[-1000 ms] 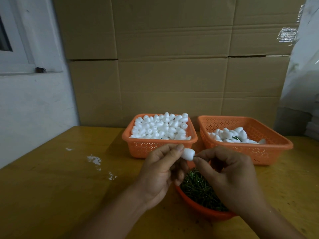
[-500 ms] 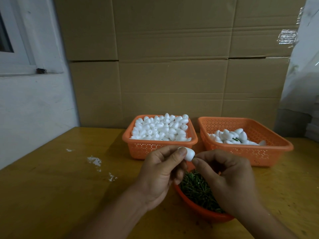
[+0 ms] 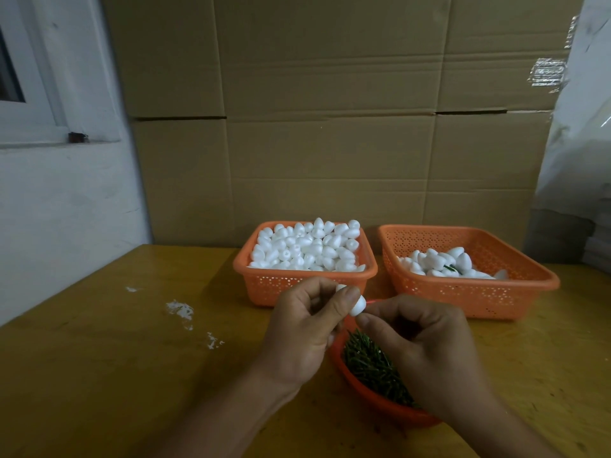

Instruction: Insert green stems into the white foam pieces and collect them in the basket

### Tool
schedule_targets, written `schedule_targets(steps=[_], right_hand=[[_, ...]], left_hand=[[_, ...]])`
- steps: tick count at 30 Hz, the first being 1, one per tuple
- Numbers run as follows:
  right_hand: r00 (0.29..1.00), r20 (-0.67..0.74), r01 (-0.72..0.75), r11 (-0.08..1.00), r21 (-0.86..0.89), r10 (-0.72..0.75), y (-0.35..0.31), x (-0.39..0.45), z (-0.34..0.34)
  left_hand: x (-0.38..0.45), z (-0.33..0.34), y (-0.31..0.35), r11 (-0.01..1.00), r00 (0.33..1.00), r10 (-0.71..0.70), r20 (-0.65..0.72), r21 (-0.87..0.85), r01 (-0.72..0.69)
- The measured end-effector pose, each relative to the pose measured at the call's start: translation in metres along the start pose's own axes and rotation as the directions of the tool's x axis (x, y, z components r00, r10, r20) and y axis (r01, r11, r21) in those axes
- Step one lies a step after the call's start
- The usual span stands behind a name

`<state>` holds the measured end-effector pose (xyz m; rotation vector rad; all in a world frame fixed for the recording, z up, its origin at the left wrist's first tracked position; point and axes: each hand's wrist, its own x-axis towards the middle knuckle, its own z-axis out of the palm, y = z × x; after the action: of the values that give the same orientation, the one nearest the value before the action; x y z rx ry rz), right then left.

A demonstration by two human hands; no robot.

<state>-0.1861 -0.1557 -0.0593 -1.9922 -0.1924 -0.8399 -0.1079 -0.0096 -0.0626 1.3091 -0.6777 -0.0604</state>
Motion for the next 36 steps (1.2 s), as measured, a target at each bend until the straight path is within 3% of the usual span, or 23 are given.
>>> schedule_targets(steps=[3,7,11,15,17,23,30,33,36], right_hand=[[0.995,0.025,-0.101,0.983,0.153,0.099,-0.005,0.002,0.001],[0.944,0.061,-0.319,0.848,0.424,0.324,-0.009,0.007,-0.002],[0.908,-0.025,-0.372,0.834,0.409,0.418,-0.006,0.021,-0.013],[0.891,-0.259,-0.360,0.928,0.093,0.372,0.023,0.050,-0.033],[0.886,-0.332,-0.369,0.926,-0.083,0.324,0.046,0.065,-0.046],[0.870,-0.412,-0.464,0.732,-0.498,0.271,0.095,0.095,-0.077],[0.799,-0.443,-0.594,0.419,-0.686,0.407,0.109,0.106,-0.086],[0.793,-0.425,-0.584,0.349,-0.733,0.436,0.109,0.110,-0.087],[0.814,-0.414,-0.557,0.346,-0.755,0.407,0.107,0.110,-0.089]], left_hand=[[0.000,0.001,-0.002,1.000,1.000,-0.004,-0.014,-0.016,0.004],[-0.001,0.001,-0.003,1.000,0.998,-0.003,0.063,-0.019,0.004],[-0.002,0.001,-0.011,0.994,0.995,0.022,0.098,0.107,-0.032],[-0.003,-0.001,-0.021,0.943,0.989,0.086,0.124,0.311,-0.121],[-0.004,-0.001,-0.025,0.922,0.983,0.092,0.160,0.360,-0.145],[-0.008,0.003,-0.027,0.895,0.979,0.085,0.186,0.418,-0.157],[-0.012,0.007,-0.021,0.858,0.965,0.127,0.228,0.464,-0.222],[-0.012,0.007,-0.019,0.856,0.961,0.145,0.234,0.457,-0.240],[-0.012,0.007,-0.018,0.873,0.964,0.141,0.226,0.431,-0.229]])
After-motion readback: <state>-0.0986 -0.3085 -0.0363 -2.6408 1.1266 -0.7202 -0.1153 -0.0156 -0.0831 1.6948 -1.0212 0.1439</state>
